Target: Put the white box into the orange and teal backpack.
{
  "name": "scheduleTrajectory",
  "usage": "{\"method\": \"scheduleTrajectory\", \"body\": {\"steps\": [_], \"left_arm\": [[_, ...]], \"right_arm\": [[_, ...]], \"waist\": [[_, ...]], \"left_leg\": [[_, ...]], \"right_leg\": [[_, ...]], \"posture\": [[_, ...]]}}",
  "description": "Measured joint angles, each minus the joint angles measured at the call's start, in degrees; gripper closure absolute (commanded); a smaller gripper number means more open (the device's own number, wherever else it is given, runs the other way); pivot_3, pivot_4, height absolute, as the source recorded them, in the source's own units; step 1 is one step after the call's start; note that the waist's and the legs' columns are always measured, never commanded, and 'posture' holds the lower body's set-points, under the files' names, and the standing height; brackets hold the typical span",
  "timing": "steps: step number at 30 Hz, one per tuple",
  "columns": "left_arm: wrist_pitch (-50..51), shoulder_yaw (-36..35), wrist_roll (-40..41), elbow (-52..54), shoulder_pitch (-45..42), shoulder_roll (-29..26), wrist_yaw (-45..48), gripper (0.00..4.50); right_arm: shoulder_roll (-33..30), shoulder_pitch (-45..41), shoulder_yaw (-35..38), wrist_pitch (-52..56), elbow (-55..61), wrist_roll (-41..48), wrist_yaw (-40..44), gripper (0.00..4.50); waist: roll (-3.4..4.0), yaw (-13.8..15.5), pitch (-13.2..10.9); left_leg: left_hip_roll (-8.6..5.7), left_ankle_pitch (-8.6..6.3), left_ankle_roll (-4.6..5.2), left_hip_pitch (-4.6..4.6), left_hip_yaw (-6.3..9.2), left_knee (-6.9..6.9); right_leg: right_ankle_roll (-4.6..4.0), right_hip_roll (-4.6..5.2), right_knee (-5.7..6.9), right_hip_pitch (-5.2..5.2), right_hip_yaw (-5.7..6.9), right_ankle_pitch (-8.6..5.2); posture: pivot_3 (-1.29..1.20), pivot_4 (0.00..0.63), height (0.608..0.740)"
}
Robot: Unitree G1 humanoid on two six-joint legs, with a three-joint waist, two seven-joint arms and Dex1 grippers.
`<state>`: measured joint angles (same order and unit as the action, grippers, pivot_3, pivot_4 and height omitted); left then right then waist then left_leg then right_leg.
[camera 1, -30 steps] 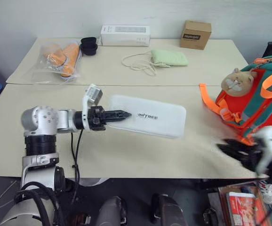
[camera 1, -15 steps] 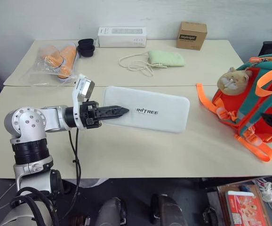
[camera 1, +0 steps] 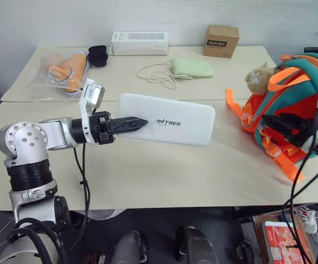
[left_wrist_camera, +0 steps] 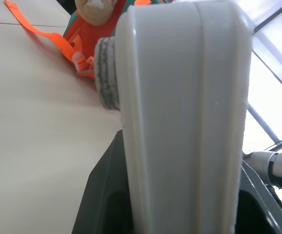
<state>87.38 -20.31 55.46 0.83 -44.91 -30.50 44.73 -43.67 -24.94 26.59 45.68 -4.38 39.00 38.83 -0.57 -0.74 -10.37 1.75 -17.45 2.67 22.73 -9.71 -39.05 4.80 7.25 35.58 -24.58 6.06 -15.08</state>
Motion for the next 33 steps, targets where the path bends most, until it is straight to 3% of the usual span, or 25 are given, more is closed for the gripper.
{"method": "scheduleTrajectory", "body": {"steps": [10,14,19,26,33], "left_arm": [[0.0,-1.4,1.6,0.9,0.5,-2.6,-2.1,3.21],[-0.1,-1.3,1.9,0.9,0.6,-2.7,-2.2,3.21],[-1.7,0.3,1.9,-0.1,0.3,-2.7,-2.1,3.21],[-4.2,3.6,1.7,-1.9,-0.3,-3.5,-1.3,3.21],[-5.7,4.8,1.7,-3.6,-1.2,-4.5,-0.7,3.21]], "right_arm": [[-0.8,15.6,7.3,6.0,20.2,4.0,-4.7,0.01],[-0.5,17.8,7.7,7.0,25.0,4.9,-6.6,0.01],[1.9,16.8,0.7,4.7,27.8,0.1,-12.5,0.01],[10.6,8.6,-5.3,3.1,26.1,-7.0,-25.0,0.01],[15.6,-0.5,-7.2,-2.3,15.6,-12.2,-30.2,0.01]], "waist": [[0.0,0.7,0.0],[0.0,0.5,0.0],[0.0,0.5,0.0],[0.01,0.5,0.0],[0.01,0.3,0.0]], "left_leg": [[-0.06,0.0,0.02,0.2,0.11,0.05],[-0.02,-0.18,-0.31,0.18,0.11,0.06],[0.02,-0.18,-0.36,0.19,0.08,0.08],[0.01,0.0,-0.11,0.41,0.01,0.08],[0.01,0.05,-0.04,0.47,-0.22,0.07]], "right_leg": [[0.07,0.11,-0.17,-0.05,0.09,0.04],[0.06,0.13,-0.14,-0.08,0.07,0.04],[-0.01,0.03,-0.09,-0.16,0.08,-0.01],[-0.03,-0.17,0.0,-0.48,0.02,-0.02],[-0.01,-0.33,0.11,-0.69,0.0,0.0]], "posture": [[0.0,0.15,0.74],[0.0,0.15,0.74],[0.0,0.15,0.74],[0.0,0.15,0.74],[0.0,0.15,0.74]]}}
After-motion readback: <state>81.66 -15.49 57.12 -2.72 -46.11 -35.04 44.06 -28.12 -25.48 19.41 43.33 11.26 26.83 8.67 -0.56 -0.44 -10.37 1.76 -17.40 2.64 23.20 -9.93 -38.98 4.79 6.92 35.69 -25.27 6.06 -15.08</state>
